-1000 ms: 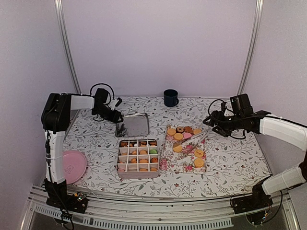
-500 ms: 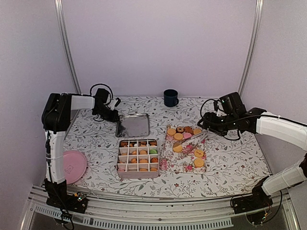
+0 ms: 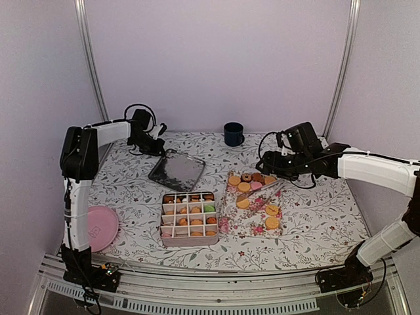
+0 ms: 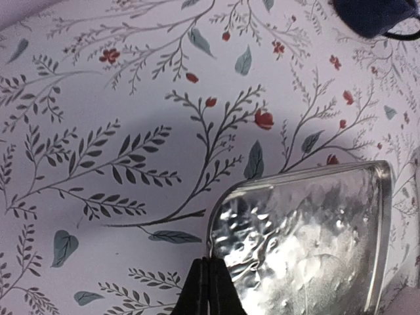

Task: Pack the cookies
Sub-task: Pick up the box lid from the center of the board, then pass from the left arm to the right

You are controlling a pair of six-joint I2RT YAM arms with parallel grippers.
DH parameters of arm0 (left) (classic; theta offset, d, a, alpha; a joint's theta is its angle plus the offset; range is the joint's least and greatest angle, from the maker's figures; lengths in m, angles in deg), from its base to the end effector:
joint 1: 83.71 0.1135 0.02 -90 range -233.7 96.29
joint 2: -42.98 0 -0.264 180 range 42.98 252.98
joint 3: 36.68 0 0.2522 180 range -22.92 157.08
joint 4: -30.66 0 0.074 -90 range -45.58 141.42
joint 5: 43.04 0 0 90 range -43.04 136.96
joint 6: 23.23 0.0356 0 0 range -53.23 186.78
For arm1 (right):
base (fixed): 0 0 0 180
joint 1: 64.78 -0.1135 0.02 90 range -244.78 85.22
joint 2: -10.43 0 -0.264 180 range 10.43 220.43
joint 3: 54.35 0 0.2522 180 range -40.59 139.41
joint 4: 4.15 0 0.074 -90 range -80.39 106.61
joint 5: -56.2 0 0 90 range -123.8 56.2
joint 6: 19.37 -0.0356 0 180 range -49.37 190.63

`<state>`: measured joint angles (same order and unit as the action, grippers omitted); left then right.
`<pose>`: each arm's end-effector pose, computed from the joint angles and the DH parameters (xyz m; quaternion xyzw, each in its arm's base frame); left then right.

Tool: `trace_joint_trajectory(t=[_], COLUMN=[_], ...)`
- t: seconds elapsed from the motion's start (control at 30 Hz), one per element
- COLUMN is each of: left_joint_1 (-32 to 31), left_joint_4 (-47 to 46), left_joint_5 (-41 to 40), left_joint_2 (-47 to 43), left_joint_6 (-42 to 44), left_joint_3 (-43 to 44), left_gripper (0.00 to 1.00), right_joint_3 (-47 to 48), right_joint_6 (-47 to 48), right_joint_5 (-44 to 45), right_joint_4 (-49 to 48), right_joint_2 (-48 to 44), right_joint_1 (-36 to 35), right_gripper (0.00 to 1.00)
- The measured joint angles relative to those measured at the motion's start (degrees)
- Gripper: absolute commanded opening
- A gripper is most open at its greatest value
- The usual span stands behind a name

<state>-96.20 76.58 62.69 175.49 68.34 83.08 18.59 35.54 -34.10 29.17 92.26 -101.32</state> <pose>0.4867 -0.1177 0.1600 0.1534 0.9421 -0.1566 0.2537 0.2512 0.1864 0.2622 -0.0126 0.9142 0.2390 0.3271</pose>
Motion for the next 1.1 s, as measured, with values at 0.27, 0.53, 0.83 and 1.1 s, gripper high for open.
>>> trace_joint_trajectory(t=[0.27,0.53,0.83,1.1], left_joint_1=[-0.07,-0.26,-0.33,-0.48], left_joint_4=[3.06,6.78,6.86,5.22], left_joint_5=[6.73,13.44,17.18,18.25], left_joint_2=[-1.73,-8.87,-16.39,-20.28], left_joint_6=[-2.27,-2.21,-2.38,-3.17], left_joint_3=[10.86,7.41,0.02,-5.73], left_gripper=[0.00,0.00,0.00,0.00], right_joint_3=[2.38,5.18,15.39,19.65], right_joint_6=[1.95,-0.17,-4.83,-10.40], right_joint_5=[-7.04,-17.97,-23.96,-26.60], right_joint_4=[-11.34,-27.32,-36.83,-41.97], right_joint_2=[3.63,12.79,25.70,32.74], right_joint_1=[-1.42,-2.67,-6.03,-6.54], right_gripper=[0.82,0.84,0.85,0.58])
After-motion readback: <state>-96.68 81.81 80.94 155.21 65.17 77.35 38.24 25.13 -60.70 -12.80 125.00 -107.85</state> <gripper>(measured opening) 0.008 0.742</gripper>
